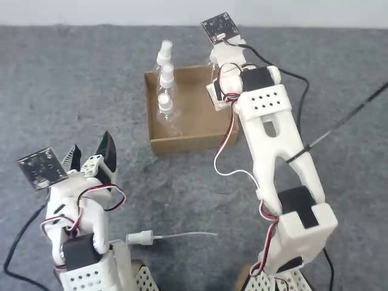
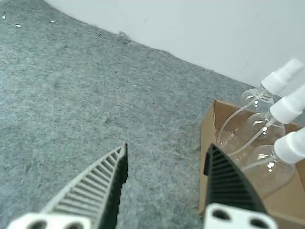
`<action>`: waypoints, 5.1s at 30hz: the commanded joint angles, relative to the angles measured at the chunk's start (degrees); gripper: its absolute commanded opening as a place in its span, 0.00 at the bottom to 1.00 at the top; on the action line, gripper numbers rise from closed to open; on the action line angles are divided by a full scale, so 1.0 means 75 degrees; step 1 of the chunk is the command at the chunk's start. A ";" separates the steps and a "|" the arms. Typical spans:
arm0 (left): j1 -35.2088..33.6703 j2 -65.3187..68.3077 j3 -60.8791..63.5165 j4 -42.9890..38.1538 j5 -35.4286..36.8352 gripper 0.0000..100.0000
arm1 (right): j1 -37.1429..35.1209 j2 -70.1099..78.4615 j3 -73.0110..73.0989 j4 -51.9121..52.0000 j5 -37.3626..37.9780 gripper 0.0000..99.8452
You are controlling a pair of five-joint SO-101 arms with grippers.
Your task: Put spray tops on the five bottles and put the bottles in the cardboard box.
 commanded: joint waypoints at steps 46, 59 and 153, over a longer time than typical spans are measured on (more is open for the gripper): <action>-0.0023 -0.0164 0.0404 -0.0844 0.0059 0.25 | 0.2233 -0.2749 0.3446 0.3382 0.9635 0.33; -0.0023 -0.0164 0.0404 -0.0856 0.0059 0.25 | 0.1436 -0.2678 0.5286 0.1518 1.0127 0.33; -0.0023 -0.0164 0.0416 -0.0856 0.0047 0.25 | 0.2983 -0.4612 0.9952 -0.2374 0.8721 0.08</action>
